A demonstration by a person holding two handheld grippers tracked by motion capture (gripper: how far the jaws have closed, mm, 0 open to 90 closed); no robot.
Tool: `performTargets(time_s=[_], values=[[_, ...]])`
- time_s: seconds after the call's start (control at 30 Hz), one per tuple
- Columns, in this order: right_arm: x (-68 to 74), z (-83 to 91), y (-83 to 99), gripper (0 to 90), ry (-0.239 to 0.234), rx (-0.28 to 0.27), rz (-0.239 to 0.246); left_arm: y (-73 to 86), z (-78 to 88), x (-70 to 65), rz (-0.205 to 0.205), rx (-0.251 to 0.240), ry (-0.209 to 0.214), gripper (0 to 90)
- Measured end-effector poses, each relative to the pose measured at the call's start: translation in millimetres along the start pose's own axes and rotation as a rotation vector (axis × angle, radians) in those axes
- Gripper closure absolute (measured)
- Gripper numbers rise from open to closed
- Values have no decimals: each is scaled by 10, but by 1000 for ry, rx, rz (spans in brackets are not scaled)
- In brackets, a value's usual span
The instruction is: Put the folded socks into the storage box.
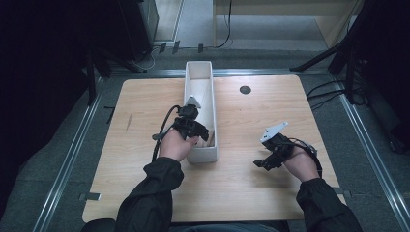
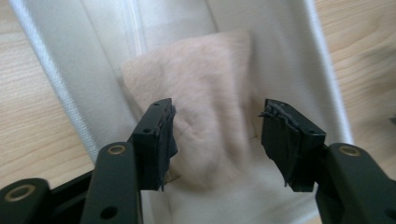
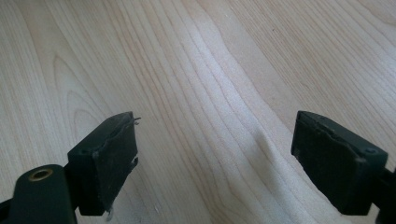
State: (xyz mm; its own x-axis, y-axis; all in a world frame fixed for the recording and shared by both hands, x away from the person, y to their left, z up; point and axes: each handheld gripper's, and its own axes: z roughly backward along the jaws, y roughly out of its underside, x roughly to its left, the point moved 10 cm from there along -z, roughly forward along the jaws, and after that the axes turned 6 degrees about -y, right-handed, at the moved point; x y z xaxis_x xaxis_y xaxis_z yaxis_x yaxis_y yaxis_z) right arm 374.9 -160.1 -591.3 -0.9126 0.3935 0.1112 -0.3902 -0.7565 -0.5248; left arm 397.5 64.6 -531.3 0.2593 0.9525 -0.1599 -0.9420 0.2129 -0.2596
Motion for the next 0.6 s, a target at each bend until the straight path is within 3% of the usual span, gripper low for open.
performTargets(time_s=[0.13,0.33,0.4,0.53,0.6], values=[[3,-5,-2,143,0,1,4,-49,13,-16,-12,-29,5,436],[-3,2,-3,143,4,-1,4,-96,-73,-18,-21,-54,1,656],[-3,1,-3,143,1,-1,4,-111,-110,-44,0,-54,34,707],[1,0,-3,144,1,0,12,-135,-220,-25,11,-52,26,778],[5,6,-5,144,4,-3,8,-125,-316,-42,-9,-47,26,781]])
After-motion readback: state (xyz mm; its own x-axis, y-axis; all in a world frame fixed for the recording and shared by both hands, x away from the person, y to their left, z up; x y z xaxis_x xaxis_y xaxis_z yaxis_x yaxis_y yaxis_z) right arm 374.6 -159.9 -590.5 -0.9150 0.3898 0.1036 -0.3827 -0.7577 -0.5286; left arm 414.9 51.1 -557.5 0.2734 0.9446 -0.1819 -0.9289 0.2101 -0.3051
